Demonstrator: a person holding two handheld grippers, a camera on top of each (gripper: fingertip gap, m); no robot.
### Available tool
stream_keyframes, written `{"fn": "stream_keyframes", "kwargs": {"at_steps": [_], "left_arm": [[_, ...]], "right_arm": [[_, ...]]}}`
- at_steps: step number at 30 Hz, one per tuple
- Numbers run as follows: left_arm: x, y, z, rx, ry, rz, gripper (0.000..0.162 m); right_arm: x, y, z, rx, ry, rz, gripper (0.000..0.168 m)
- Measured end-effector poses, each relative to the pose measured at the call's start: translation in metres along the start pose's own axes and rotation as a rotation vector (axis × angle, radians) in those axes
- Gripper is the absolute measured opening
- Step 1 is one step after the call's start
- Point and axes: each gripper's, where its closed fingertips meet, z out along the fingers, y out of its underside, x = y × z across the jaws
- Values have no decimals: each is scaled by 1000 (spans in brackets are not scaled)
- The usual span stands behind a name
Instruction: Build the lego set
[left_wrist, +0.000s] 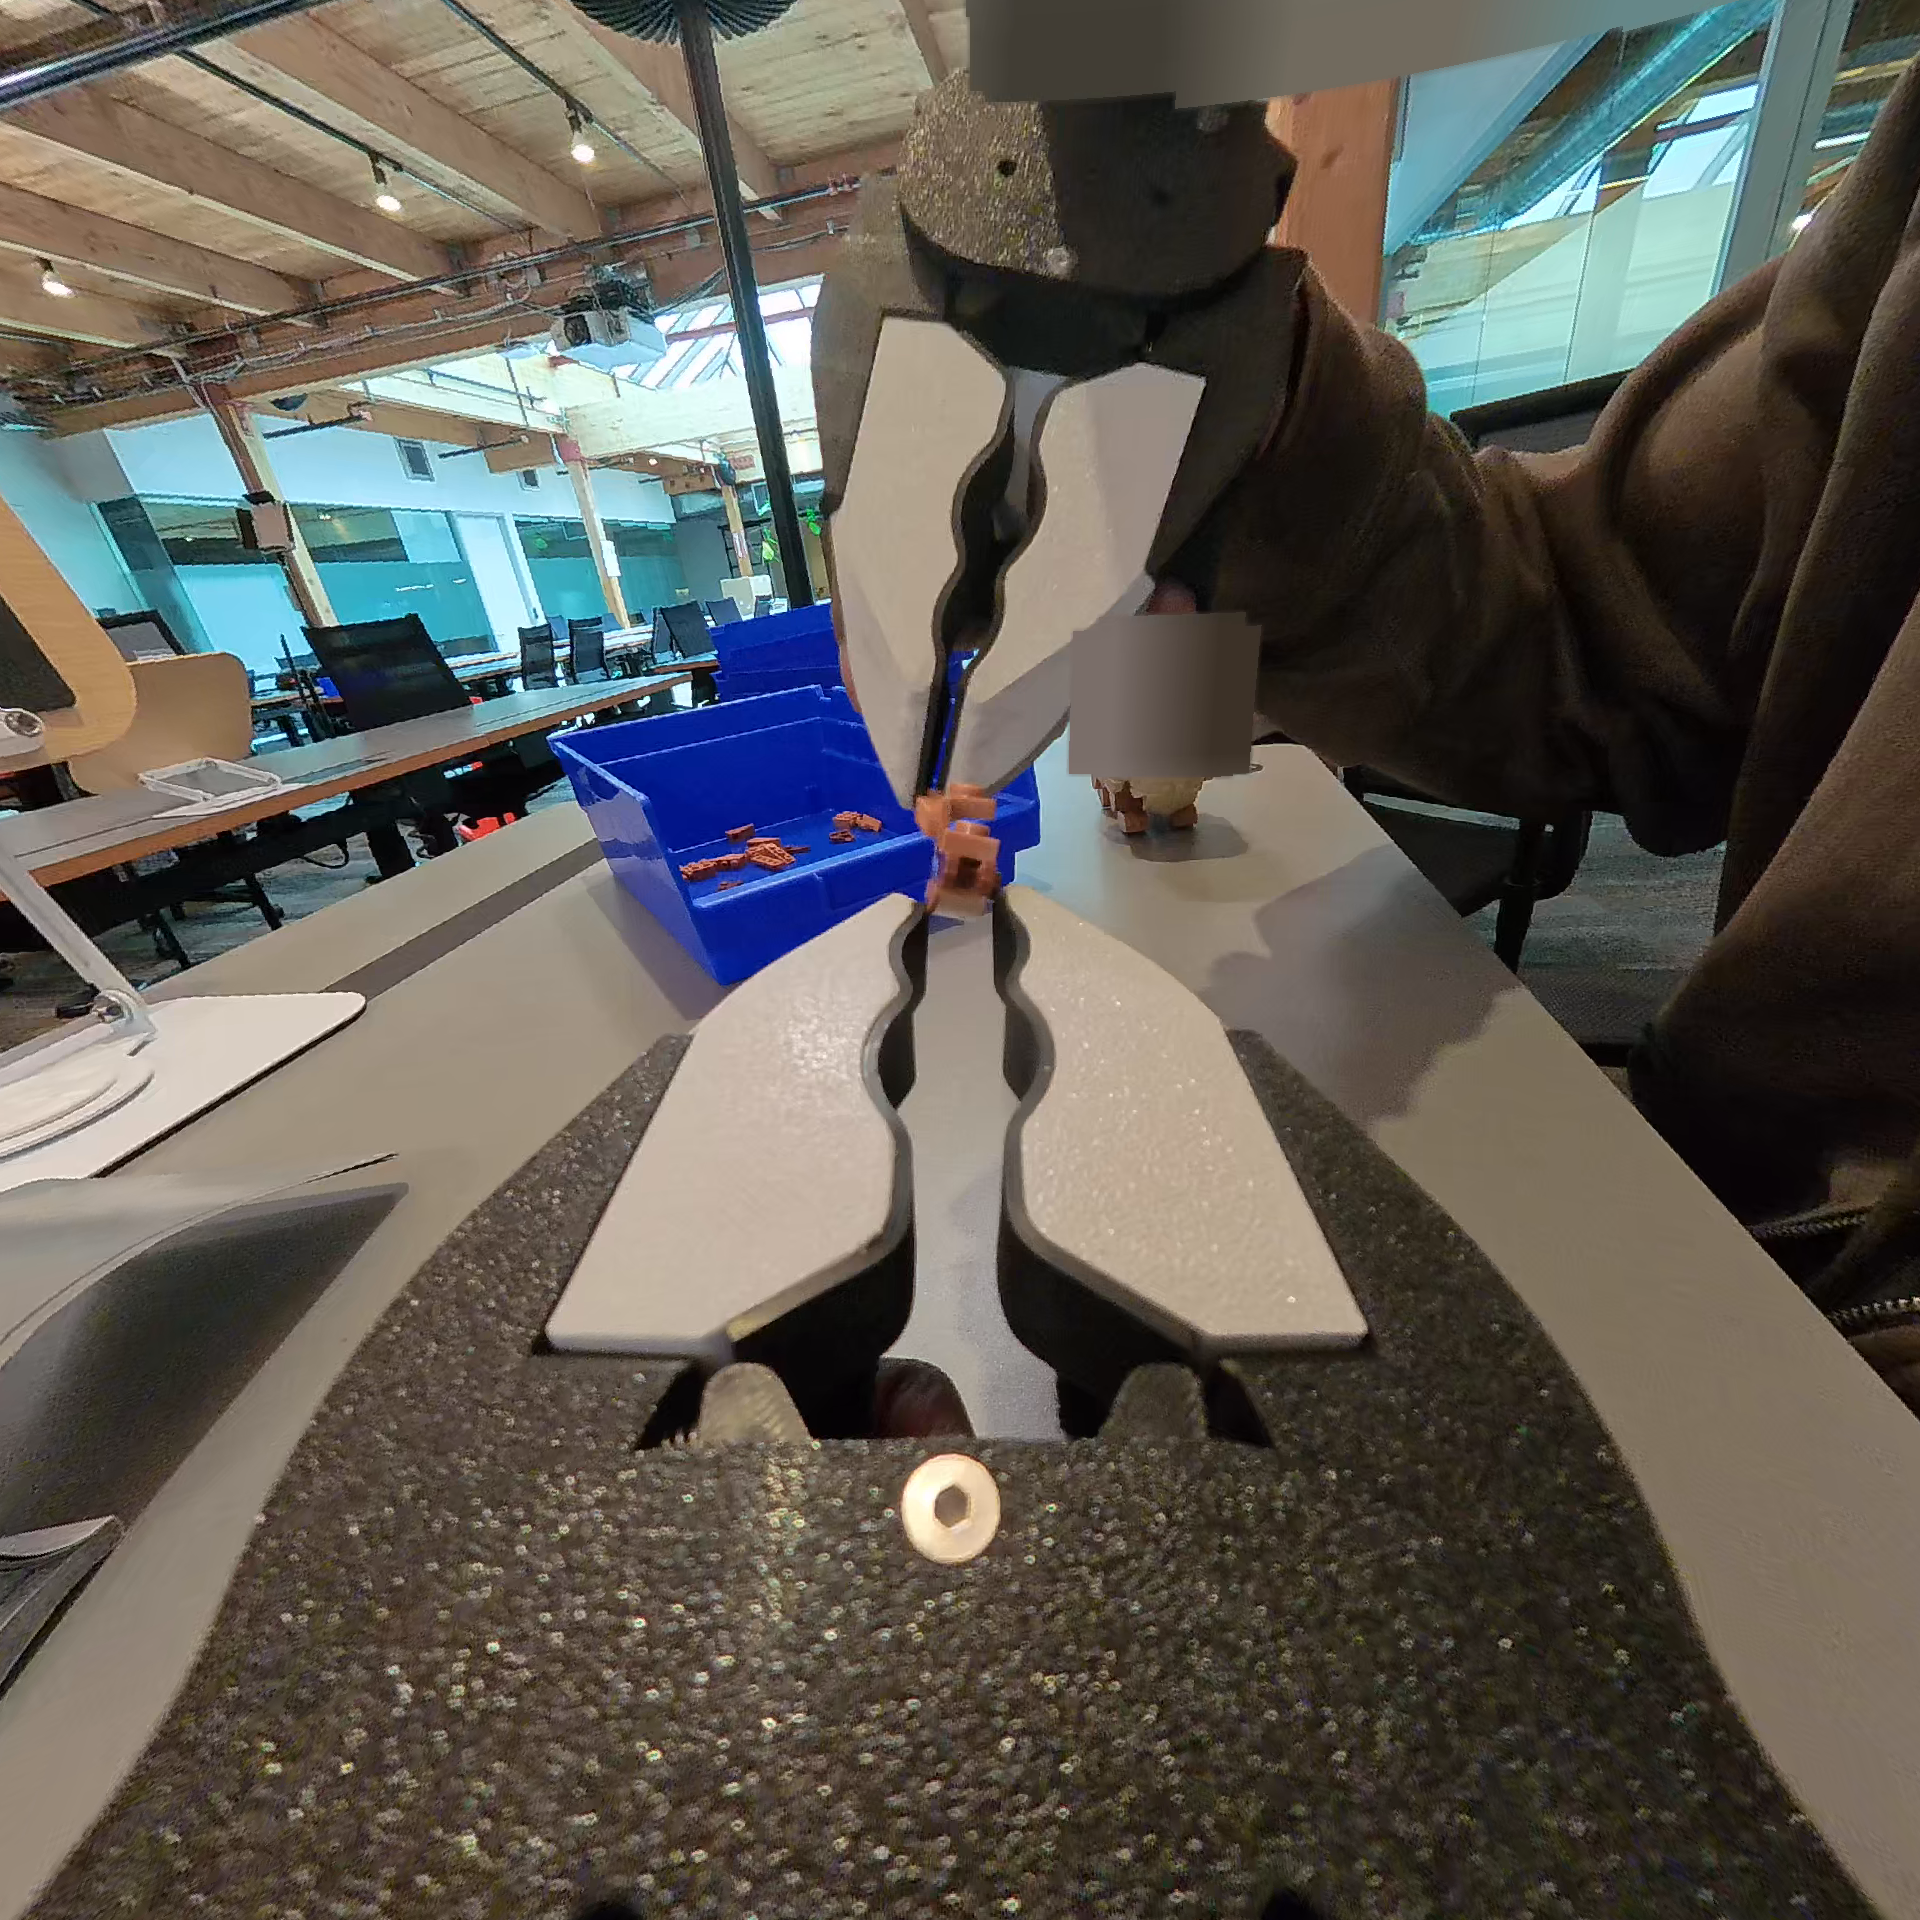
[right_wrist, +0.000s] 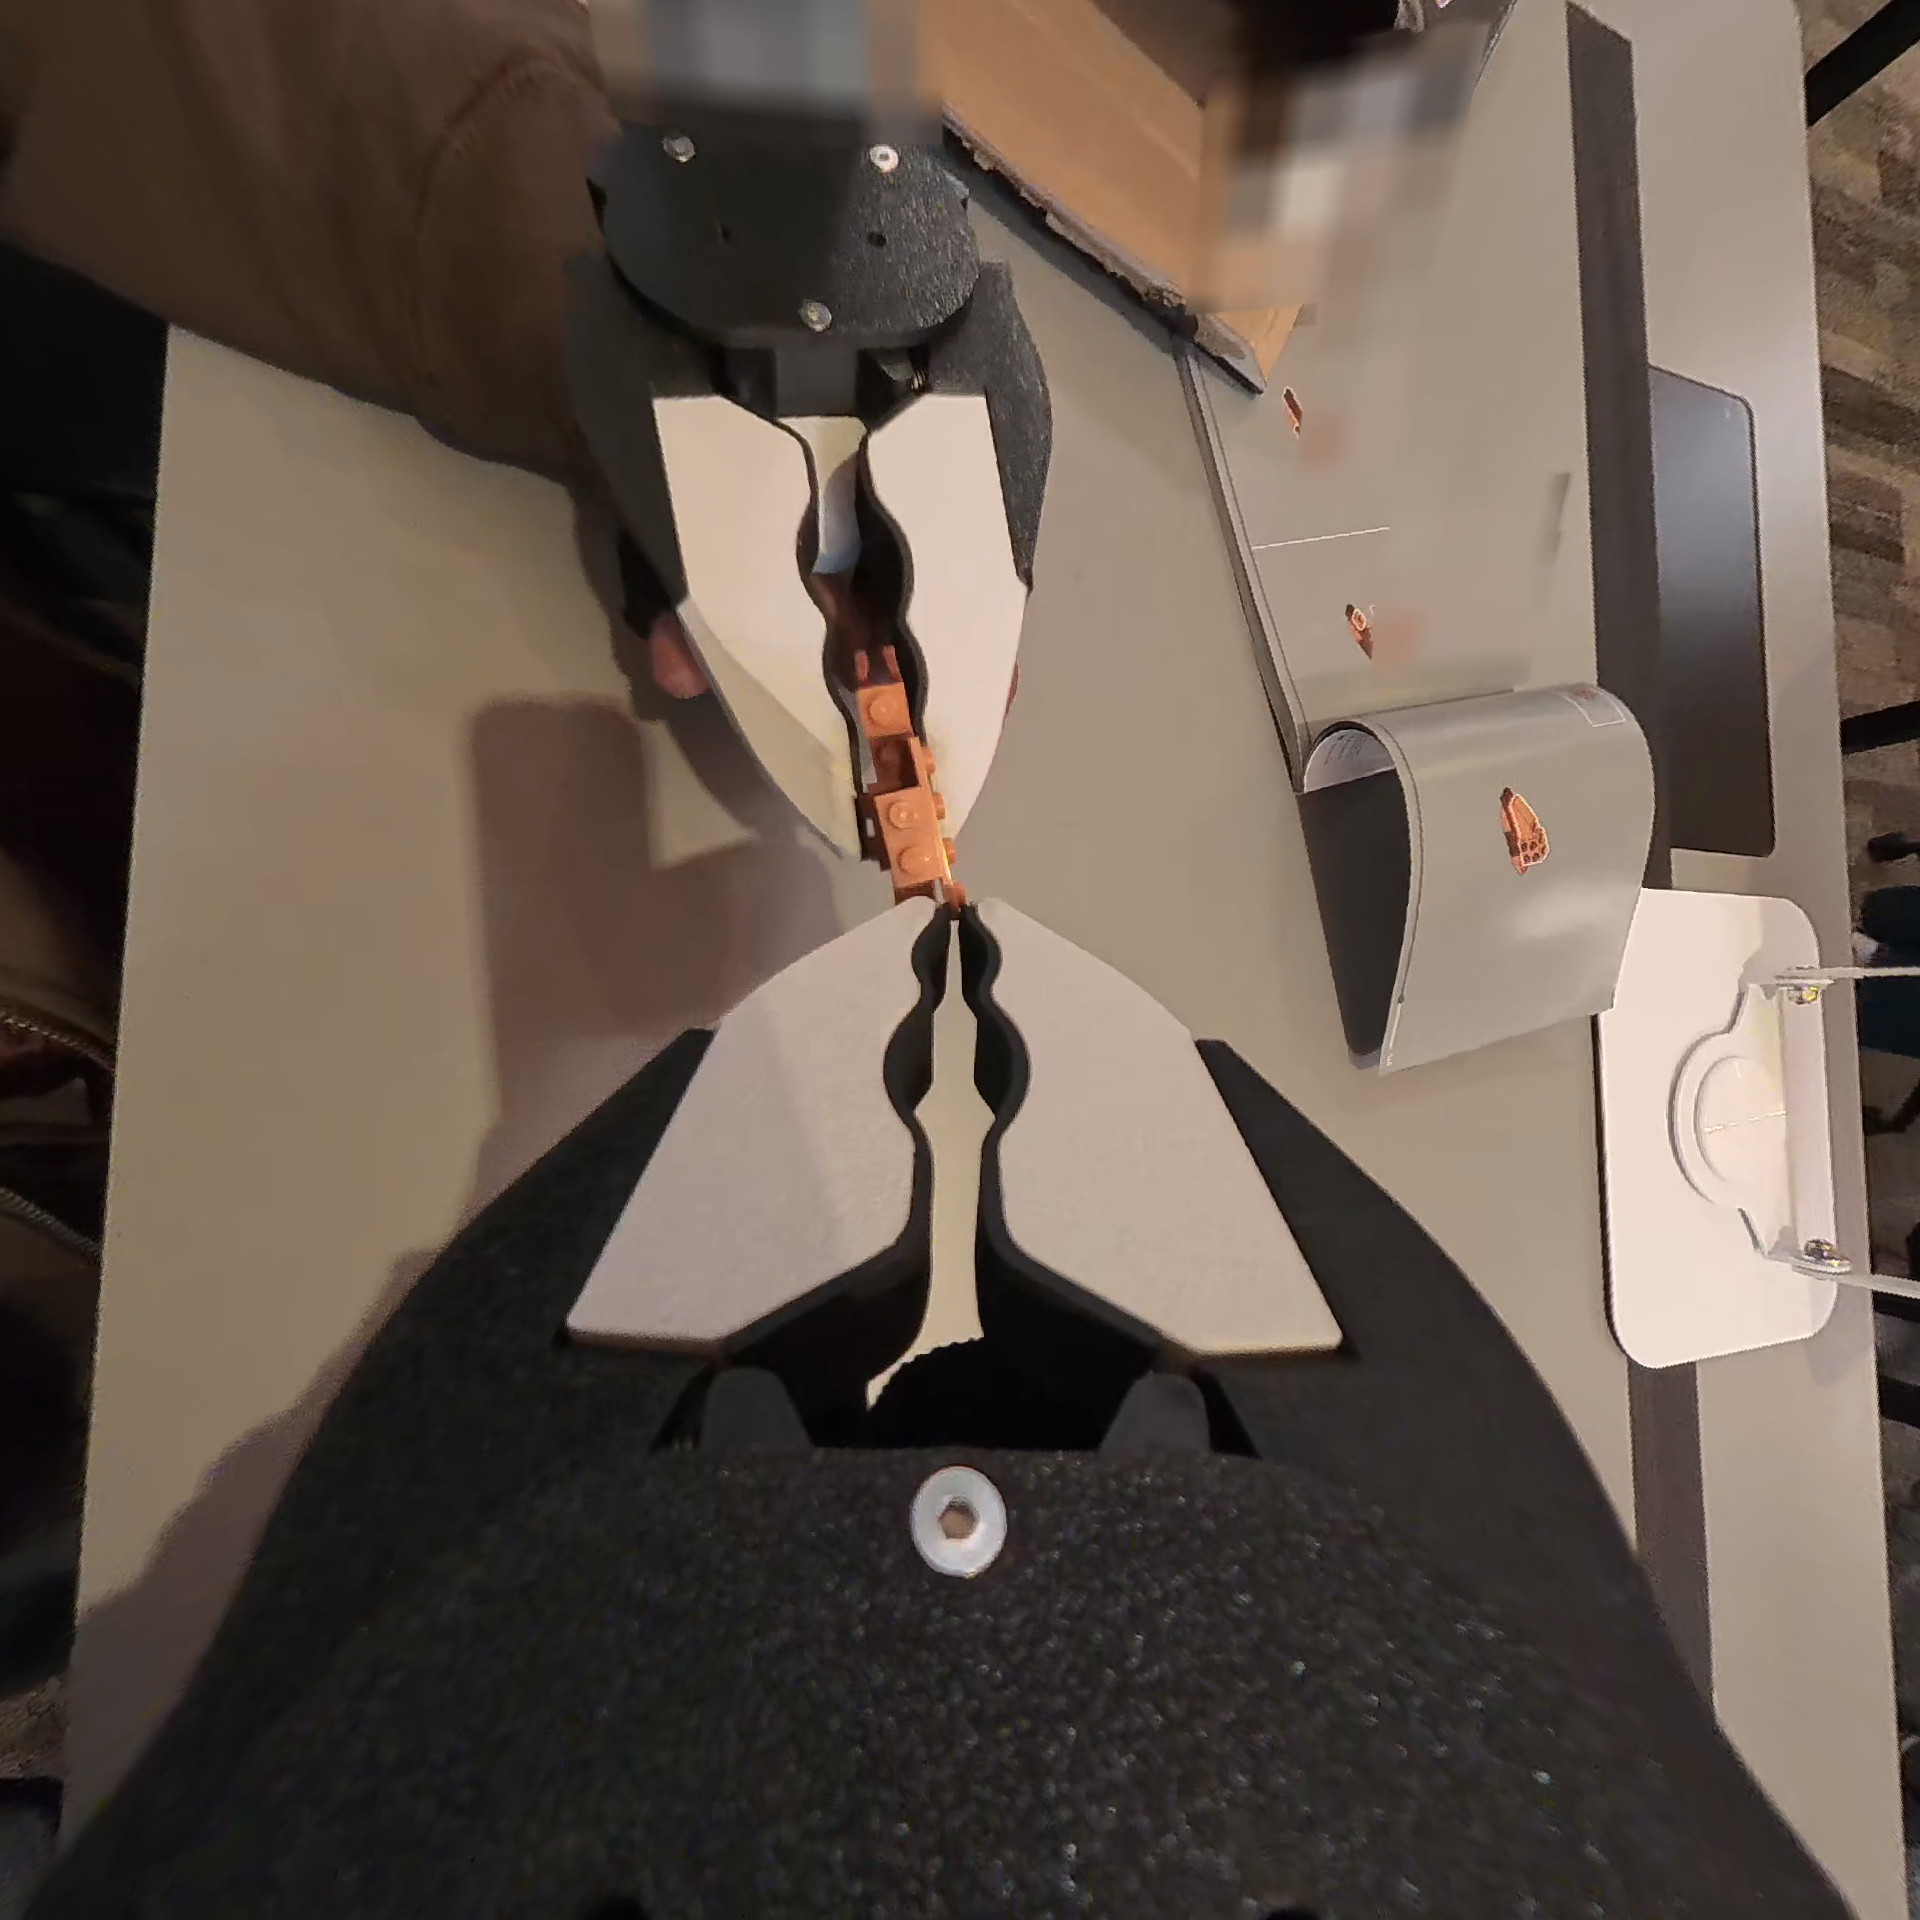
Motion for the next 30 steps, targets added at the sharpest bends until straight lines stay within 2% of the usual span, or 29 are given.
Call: {"fn": "stream_keyframes", "kwargs": {"at_steps": [30], "left_arm": [[1, 0, 0, -1, 6, 6, 12]], "right_arm": [[-4, -6, 4, -13, 32, -56, 2]]}}
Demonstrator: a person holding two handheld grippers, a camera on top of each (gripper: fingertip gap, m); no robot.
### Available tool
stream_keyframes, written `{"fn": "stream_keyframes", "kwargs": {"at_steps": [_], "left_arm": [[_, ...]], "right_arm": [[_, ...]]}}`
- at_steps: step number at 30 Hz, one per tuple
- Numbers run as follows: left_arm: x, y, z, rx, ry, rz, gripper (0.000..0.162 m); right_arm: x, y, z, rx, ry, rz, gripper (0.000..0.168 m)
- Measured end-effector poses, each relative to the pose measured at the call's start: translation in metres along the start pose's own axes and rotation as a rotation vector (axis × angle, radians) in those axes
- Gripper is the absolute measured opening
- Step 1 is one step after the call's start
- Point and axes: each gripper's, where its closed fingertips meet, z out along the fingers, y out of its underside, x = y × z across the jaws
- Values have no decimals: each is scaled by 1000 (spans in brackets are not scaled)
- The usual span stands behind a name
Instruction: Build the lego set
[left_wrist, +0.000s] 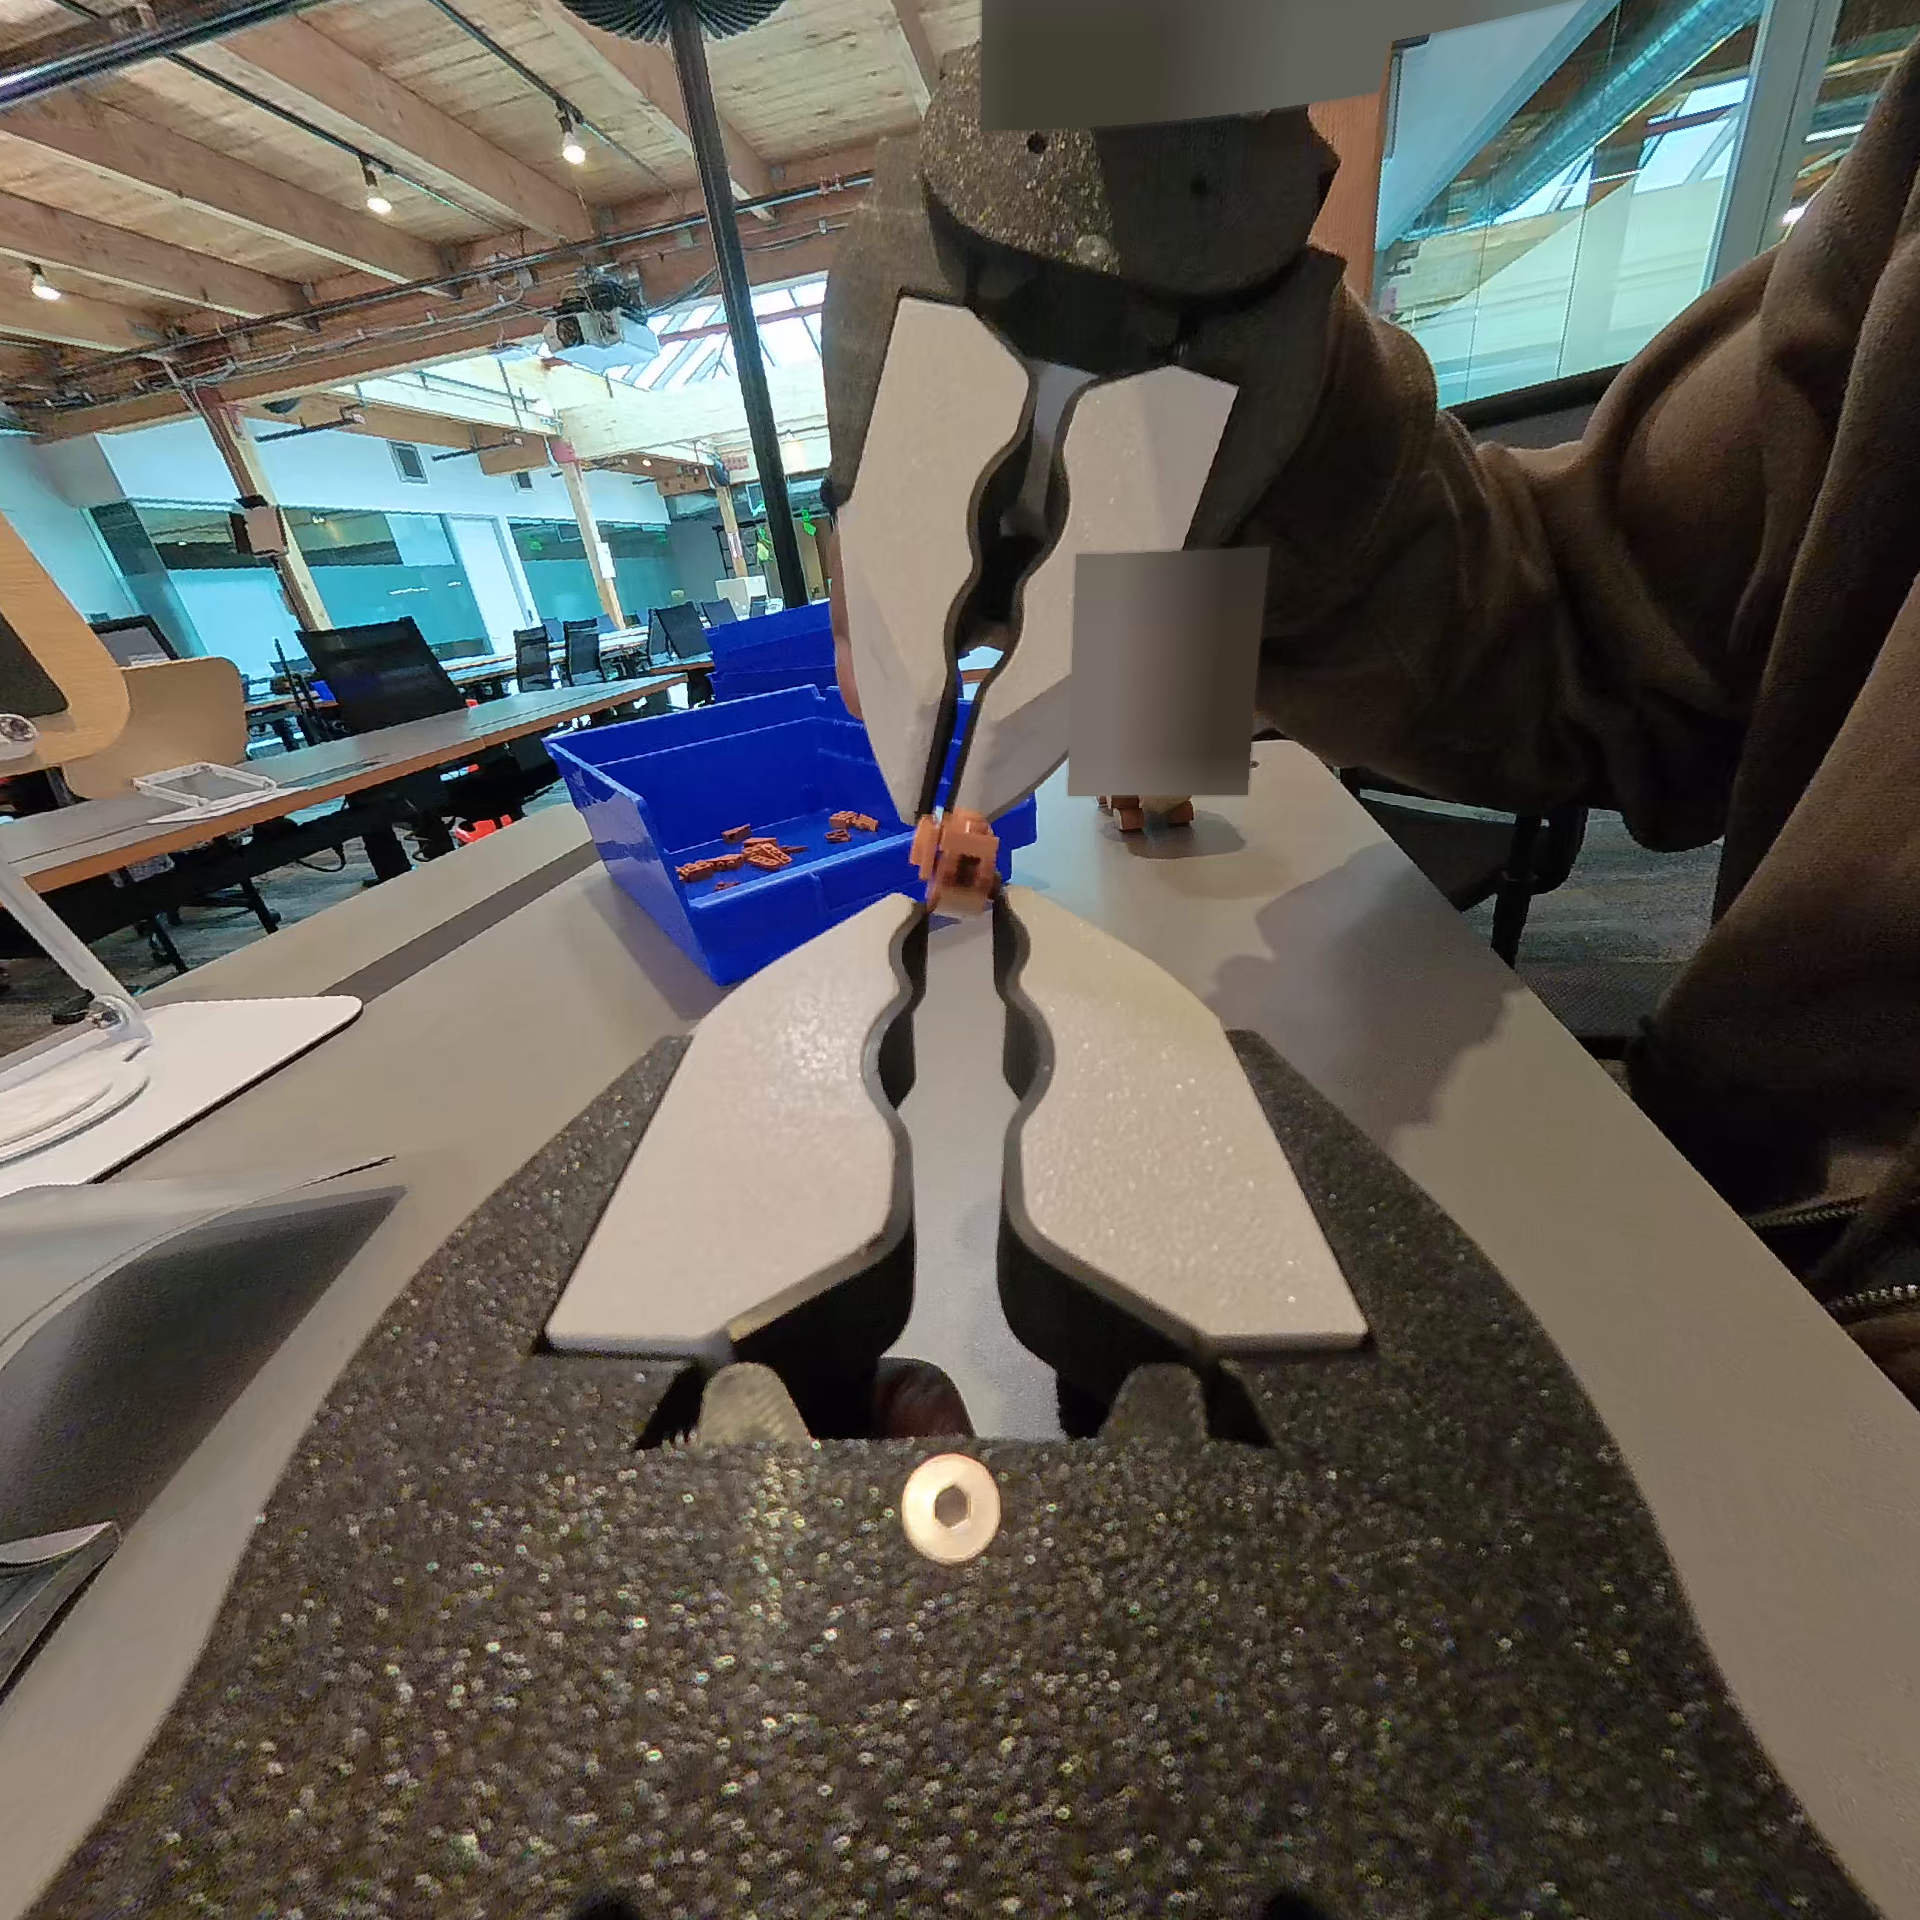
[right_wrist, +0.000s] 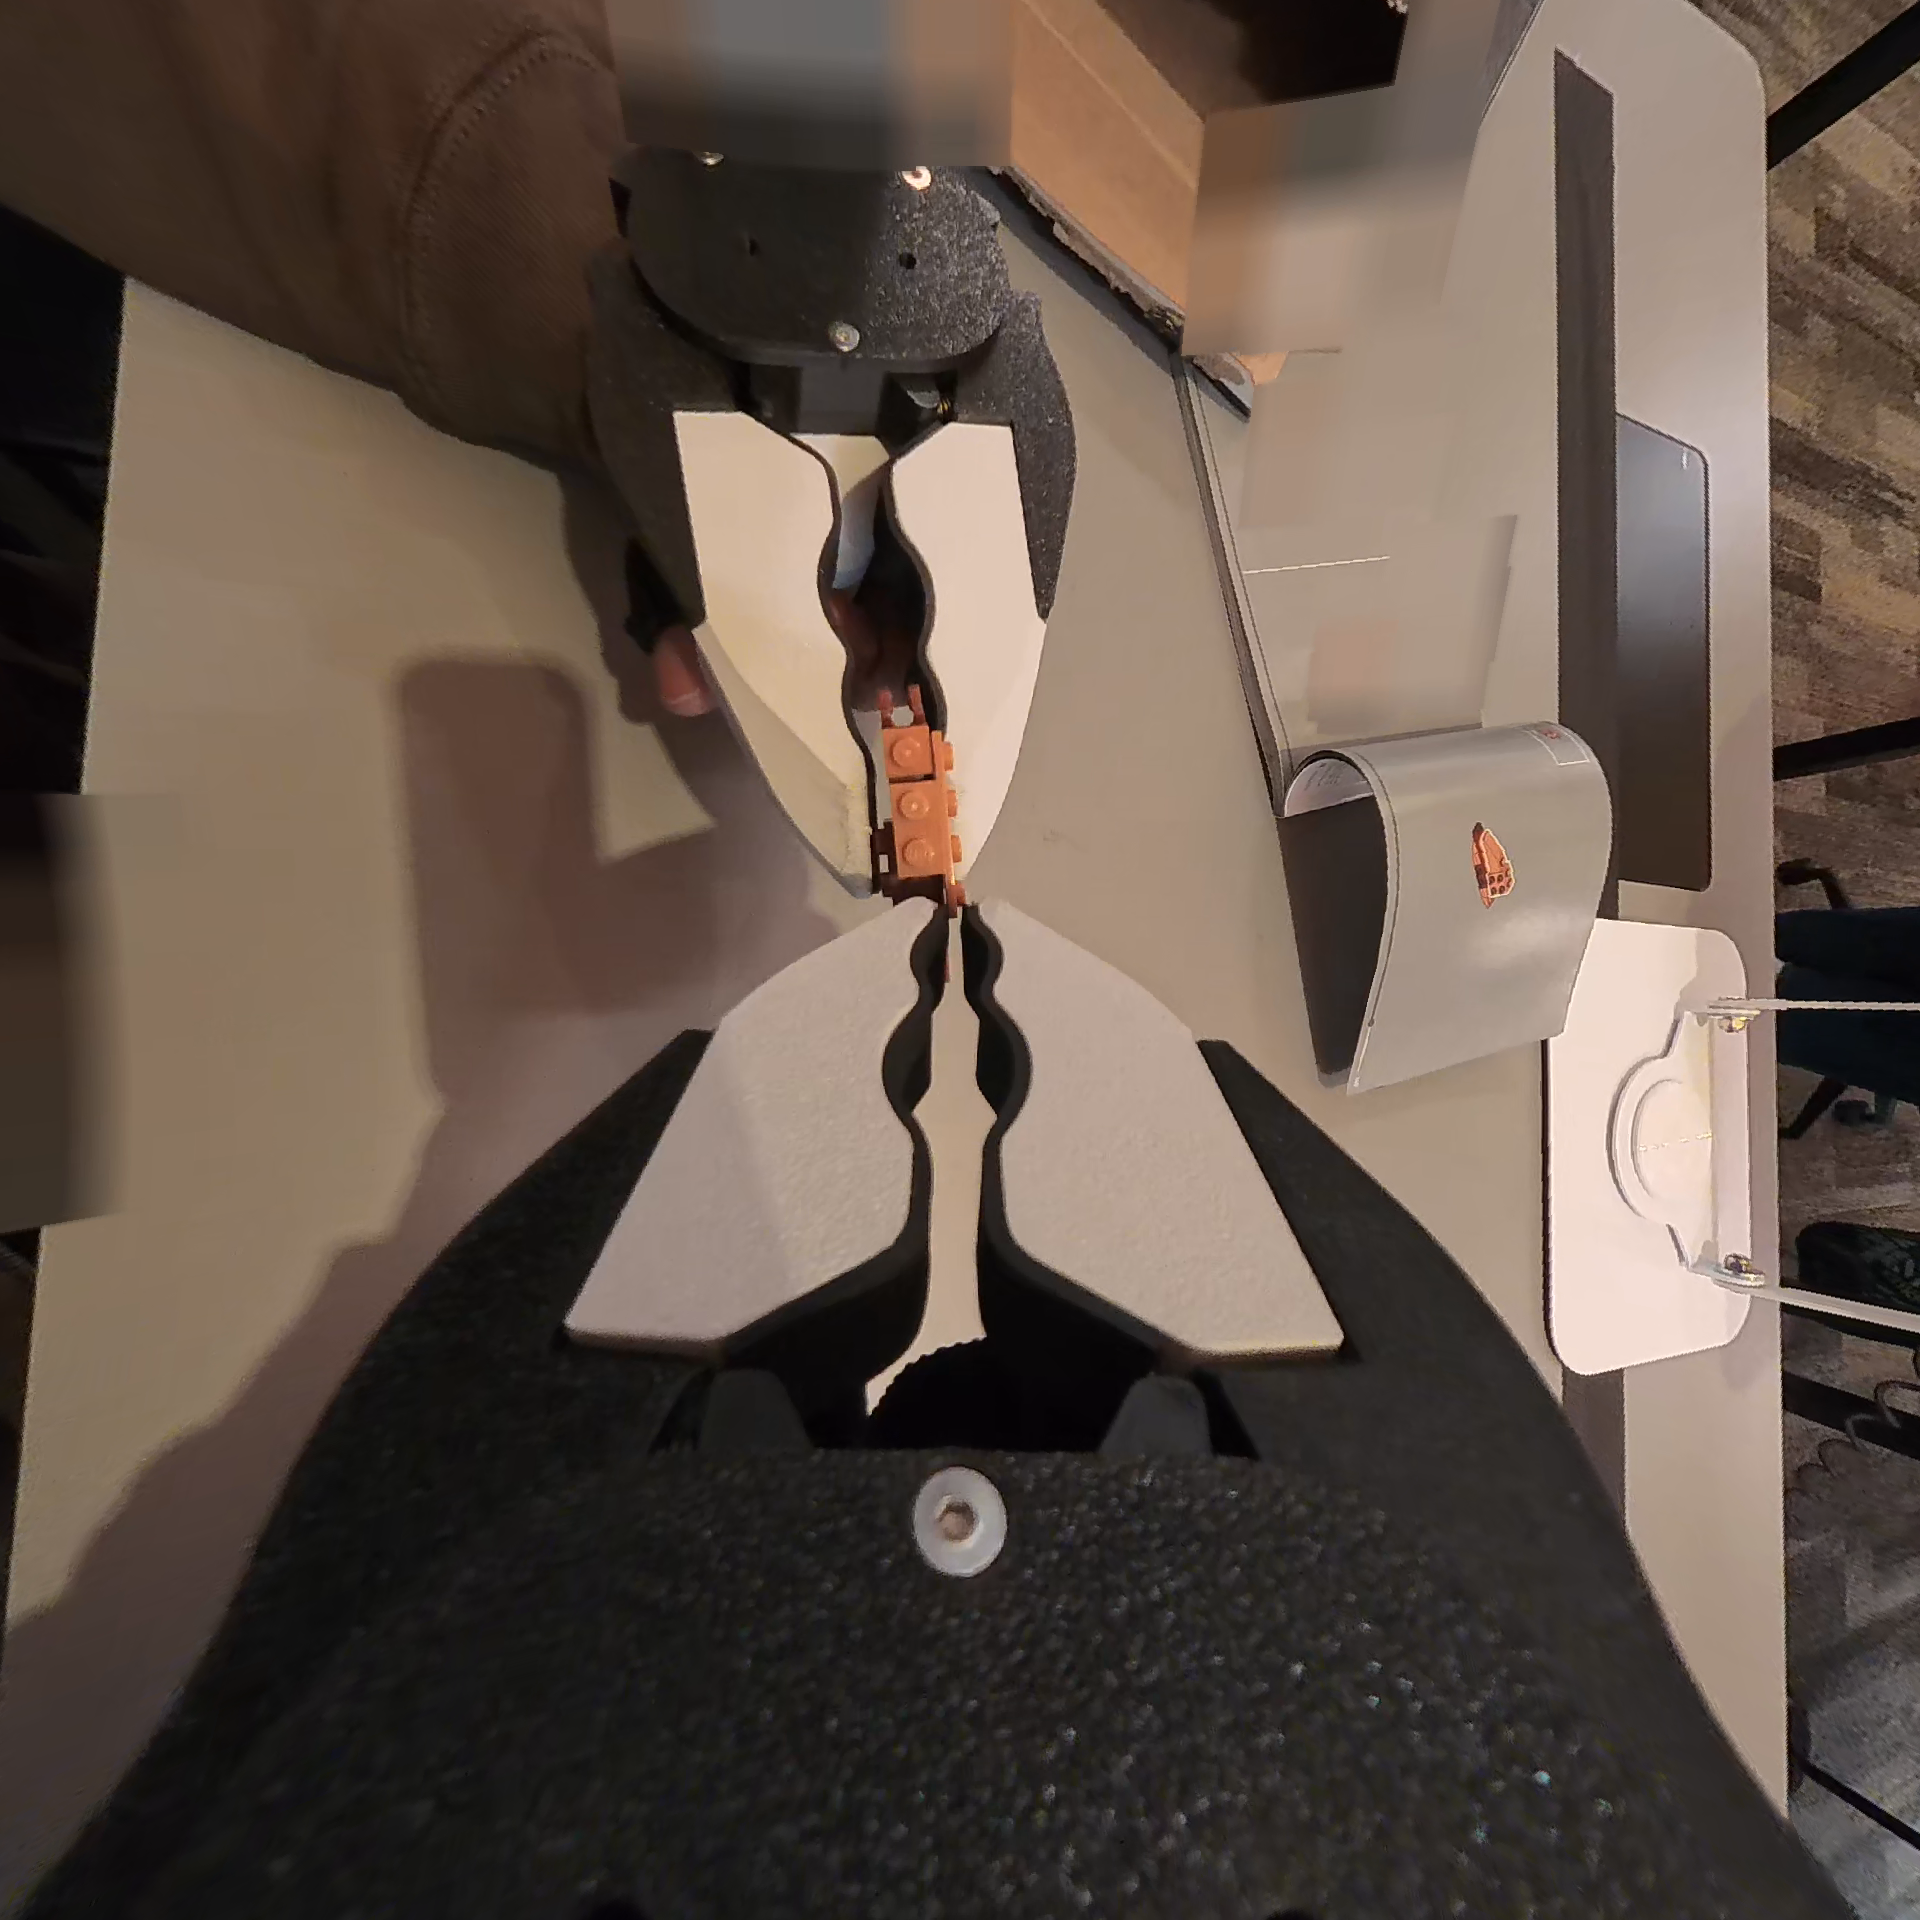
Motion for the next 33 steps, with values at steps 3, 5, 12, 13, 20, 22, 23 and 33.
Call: {"fn": "stream_keyframes", "kwargs": {"at_steps": [3, 5, 12, 13, 20, 22, 23, 33], "left_arm": [[0, 0, 0, 2, 0, -1, 12], [-1, 0, 0, 2, -1, -3, 12], [-2, 0, -1, 7, 0, -17, 12], [-3, 0, -1, 8, 0, -20, 12], [-4, 1, -1, 8, 0, -28, 12], [-5, 1, -2, 9, -7, -28, 12], [-7, 1, -3, 8, -15, -27, 12], [-41, -5, -23, 28, -152, -55, 12]], "right_arm": [[0, 0, 0, 6, 1, -5, 2], [1, 0, 0, 10, 3, -7, 2], [5, 1, 1, 25, 10, -4, 5], [5, 0, 1, 28, 8, 0, 5], [6, 2, 1, 53, -10, 5, 8], [10, 8, 1, 57, 0, 27, 10], [14, 13, 1, 57, 11, 48, 10], [5, 73, 60, 98, -29, 327, 11]]}}
